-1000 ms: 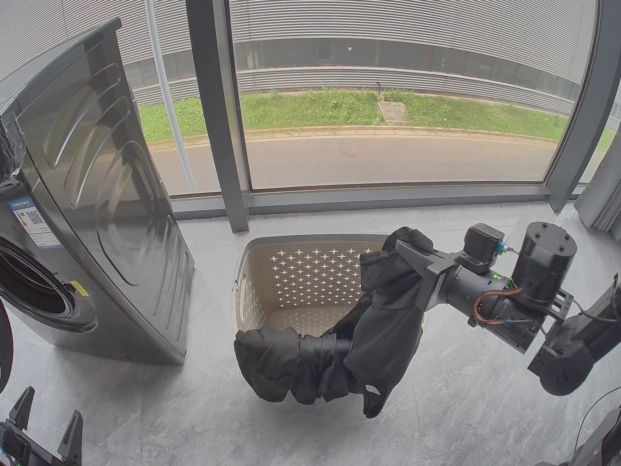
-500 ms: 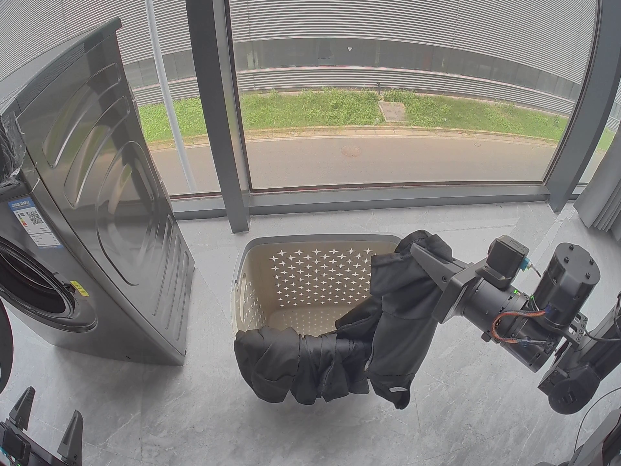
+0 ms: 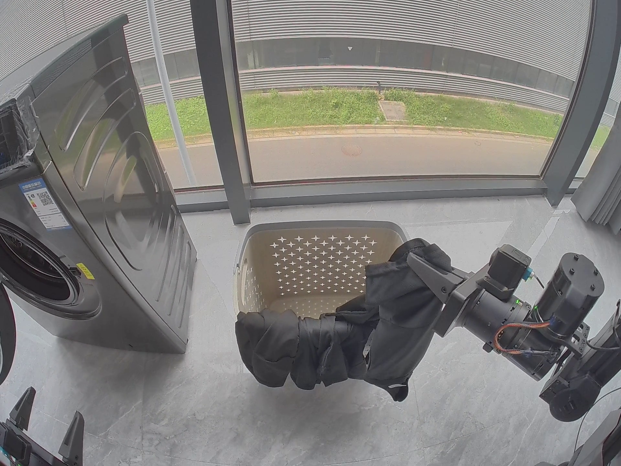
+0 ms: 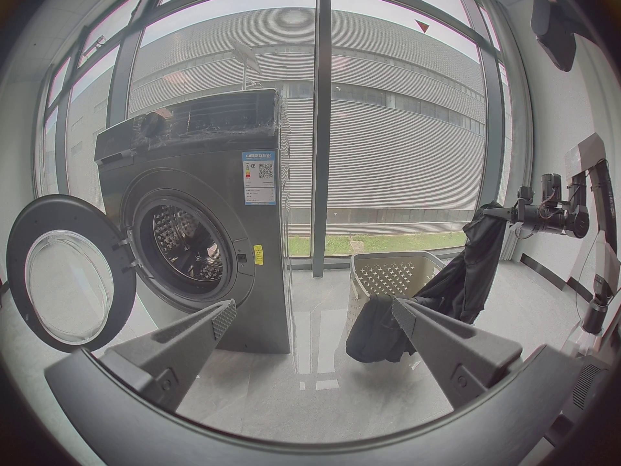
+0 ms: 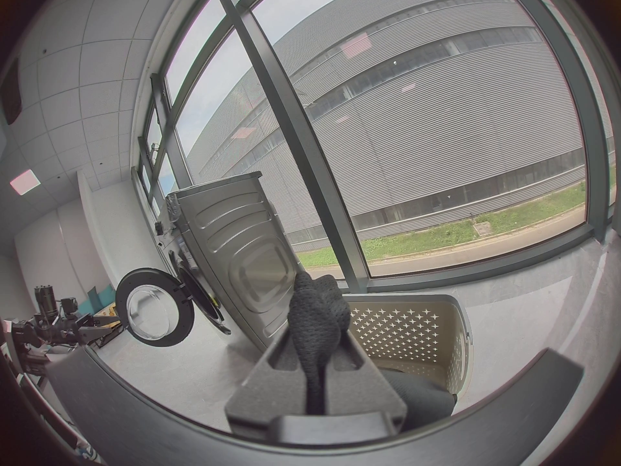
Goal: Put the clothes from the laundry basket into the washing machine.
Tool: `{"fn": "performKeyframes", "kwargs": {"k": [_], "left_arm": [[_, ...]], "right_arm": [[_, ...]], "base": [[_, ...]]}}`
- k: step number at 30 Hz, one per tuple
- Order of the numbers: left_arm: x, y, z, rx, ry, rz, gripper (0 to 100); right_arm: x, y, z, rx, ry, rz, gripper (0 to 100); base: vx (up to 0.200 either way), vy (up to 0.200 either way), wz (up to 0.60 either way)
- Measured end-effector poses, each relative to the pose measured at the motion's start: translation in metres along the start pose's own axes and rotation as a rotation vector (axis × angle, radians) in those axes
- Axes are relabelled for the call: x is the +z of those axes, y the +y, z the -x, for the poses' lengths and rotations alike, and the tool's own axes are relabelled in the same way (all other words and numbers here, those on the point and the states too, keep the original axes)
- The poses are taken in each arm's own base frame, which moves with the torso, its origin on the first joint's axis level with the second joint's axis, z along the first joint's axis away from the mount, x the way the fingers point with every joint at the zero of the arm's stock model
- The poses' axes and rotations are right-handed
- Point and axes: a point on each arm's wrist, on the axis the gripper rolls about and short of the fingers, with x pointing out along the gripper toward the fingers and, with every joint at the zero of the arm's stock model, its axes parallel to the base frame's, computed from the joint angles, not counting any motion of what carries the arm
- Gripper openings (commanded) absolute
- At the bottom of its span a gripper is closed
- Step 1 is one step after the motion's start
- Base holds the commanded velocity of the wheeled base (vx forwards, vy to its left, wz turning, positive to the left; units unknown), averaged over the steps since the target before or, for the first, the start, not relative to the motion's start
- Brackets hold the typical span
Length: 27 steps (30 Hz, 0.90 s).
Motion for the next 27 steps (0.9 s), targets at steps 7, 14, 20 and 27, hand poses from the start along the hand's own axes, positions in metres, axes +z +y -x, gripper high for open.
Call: {"fn": "performKeyframes", "kwargs": {"k": [7, 14, 20, 27], "left_arm": [[0.000, 0.000, 0.000, 0.000, -0.002, 0.006, 100], [0.000, 0.000, 0.000, 0.002, -0.003, 0.016, 100], [0.000, 0.000, 0.000, 0.002, -0.004, 0.016, 100], [0.000, 0.000, 0.000, 0.004, -0.002, 0.017, 100]], "right_arm": [[-0.002, -0.001, 0.001, 0.015, 0.015, 0.010, 0], [-0.006, 0.002, 0.004, 0.023, 0.032, 0.032, 0], [-0.005, 0.007, 0.004, 0.043, 0.028, 0.050, 0], [-0.004, 0.010, 0.007, 0.097, 0.032, 0.062, 0]], "base": [[0.000, 0.171, 0.00], [0.000, 0.200, 0.00], [0.000, 0.200, 0.00], [0.000, 0.200, 0.00]]}}
